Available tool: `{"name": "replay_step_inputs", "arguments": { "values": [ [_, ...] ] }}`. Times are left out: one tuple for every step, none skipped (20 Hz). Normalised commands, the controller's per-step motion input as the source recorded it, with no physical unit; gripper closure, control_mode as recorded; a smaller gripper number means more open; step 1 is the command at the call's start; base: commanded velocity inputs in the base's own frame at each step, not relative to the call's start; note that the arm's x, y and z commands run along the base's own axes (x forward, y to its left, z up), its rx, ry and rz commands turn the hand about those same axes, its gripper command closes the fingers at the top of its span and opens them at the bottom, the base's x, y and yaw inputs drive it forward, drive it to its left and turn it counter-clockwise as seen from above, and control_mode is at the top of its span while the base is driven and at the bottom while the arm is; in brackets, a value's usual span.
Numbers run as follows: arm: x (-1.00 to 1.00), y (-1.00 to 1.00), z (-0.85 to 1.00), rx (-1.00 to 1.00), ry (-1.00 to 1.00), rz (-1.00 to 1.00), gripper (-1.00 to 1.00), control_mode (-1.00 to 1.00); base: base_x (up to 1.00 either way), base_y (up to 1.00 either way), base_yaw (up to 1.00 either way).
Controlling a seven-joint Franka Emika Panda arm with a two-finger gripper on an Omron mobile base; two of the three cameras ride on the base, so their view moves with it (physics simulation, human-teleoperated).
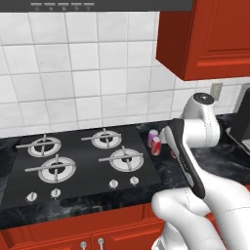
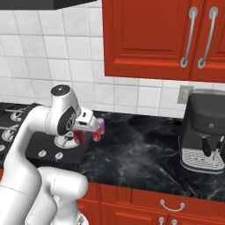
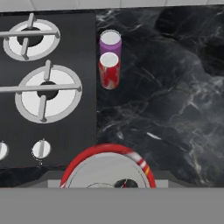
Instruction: Four empty soda cans are scattered around the kitchen. Gather all the cans and cluster them next to the stove for recycling.
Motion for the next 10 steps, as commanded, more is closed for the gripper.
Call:
{"name": "replay_step_inputs", "arguments": {
  "values": [
    [0.24, 0.02, -0.22, 0.0, 0.0, 0.0, 1.0, -1.0, 0.0, 0.0, 0.0],
    [0.24, 0.0, -0.19, 0.0, 0.0, 0.0, 1.0, -1.0, 0.0, 0.0, 0.0],
    [0.3, 0.02, -0.18, 0.0, 0.0, 0.0, 1.0, -1.0, 0.0, 0.0, 0.0],
    [0.26, 0.01, -0.15, 0.0, 0.0, 0.0, 1.0, -1.0, 0.0, 0.0, 0.0],
    [0.25, 0.0, -0.18, 0.0, 0.0, 0.0, 1.0, -1.0, 0.0, 0.0, 0.0],
    [0.3, 0.03, -0.16, 0.0, 0.0, 0.0, 1.0, -1.0, 0.0, 0.0, 0.0],
    [0.31, 0.06, -0.16, 0.0, 0.0, 0.0, 1.0, -1.0, 0.0, 0.0, 0.0],
    [0.29, 0.04, -0.19, 0.0, 0.0, 0.0, 1.0, -1.0, 0.0, 0.0, 0.0],
    [0.29, 0.03, -0.18, 0.0, 0.0, 0.0, 1.0, -1.0, 0.0, 0.0, 0.0],
    [0.31, 0.03, -0.16, 0.0, 0.0, 0.0, 1.0, -1.0, 0.0, 0.0, 0.0]
  ]
}}
